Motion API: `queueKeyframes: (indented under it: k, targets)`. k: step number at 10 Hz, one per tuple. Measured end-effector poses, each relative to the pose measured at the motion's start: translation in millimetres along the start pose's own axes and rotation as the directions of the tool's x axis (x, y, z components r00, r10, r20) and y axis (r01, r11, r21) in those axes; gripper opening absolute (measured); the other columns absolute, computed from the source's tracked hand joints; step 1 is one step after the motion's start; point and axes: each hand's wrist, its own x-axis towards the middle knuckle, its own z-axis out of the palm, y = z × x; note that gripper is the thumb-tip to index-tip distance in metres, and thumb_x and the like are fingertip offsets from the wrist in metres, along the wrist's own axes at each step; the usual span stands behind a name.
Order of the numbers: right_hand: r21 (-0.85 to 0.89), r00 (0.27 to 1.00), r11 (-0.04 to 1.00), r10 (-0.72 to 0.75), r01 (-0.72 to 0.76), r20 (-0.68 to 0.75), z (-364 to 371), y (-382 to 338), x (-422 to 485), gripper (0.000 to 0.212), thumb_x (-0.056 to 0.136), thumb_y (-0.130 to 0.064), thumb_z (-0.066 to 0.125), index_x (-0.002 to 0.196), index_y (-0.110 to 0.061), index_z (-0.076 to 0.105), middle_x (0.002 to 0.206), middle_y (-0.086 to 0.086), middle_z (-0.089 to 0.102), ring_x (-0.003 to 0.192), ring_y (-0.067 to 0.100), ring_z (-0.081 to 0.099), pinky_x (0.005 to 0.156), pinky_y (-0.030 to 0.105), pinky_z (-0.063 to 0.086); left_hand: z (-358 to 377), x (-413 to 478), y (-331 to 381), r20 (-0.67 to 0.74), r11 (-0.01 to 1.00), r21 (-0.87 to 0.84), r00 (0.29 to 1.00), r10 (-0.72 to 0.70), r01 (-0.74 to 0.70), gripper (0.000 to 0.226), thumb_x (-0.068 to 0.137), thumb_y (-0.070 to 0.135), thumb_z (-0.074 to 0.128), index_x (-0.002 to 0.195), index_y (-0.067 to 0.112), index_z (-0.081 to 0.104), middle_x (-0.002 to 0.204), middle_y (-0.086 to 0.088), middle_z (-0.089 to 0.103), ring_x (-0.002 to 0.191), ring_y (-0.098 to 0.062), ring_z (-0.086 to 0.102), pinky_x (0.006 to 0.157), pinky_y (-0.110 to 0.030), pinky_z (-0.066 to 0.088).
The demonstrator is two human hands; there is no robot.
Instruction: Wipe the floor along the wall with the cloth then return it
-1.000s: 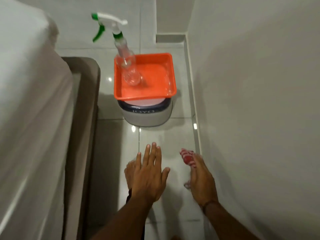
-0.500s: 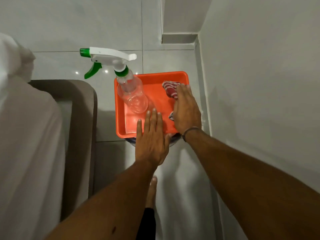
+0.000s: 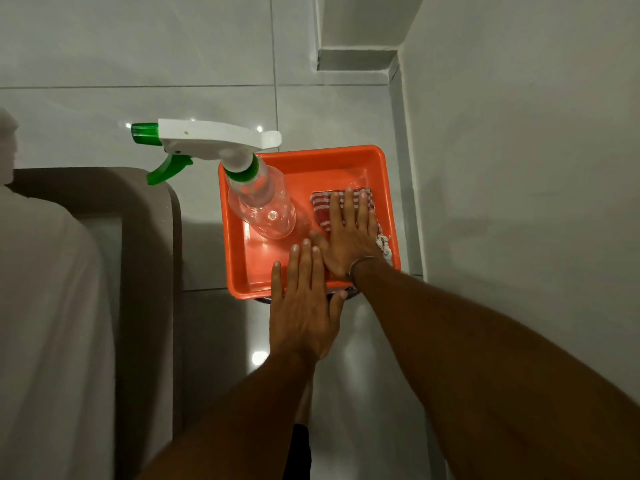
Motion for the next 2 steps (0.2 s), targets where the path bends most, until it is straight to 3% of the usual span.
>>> queueKeyframes:
  k: [1, 2]
  targets:
    - [0.064, 0.998, 0.998, 0.021, -0.018, -0.052, -12.7, -10.0, -15.5, 0.085, 0.103, -0.067, 0.025, 0.163, -0.021, -0.015, 0.173, 0.009, -0.021, 0.158, 0.031, -0.021, 0.130, 0.056, -0.005, -11.6, -5.6, 1.0, 0.025, 1.000, -0.005, 1.000, 0.000, 0.001, 0.085, 0.109, 0.064, 0.011, 0.178, 0.017, -0.005, 0.187, -0.006, -0.013, 0.173, -0.026, -0.016, 0.139, -0.051, -0.016]
    - [0.176, 0.978, 0.984, 0.039, -0.003, -0.203, -46.3, -23.0, -73.0, 0.080, 0.102, -0.063, 0.021, 0.164, -0.022, -0.010, 0.175, 0.006, -0.013, 0.160, 0.027, -0.016, 0.131, 0.054, 0.004, -45.7, -35.1, 16.2, -0.030, 0.996, 0.034, 0.996, 0.079, -0.078, 0.080, 0.108, 0.063, 0.000, 0.174, 0.019, -0.017, 0.185, -0.006, -0.019, 0.171, -0.026, -0.021, 0.138, -0.052, -0.018]
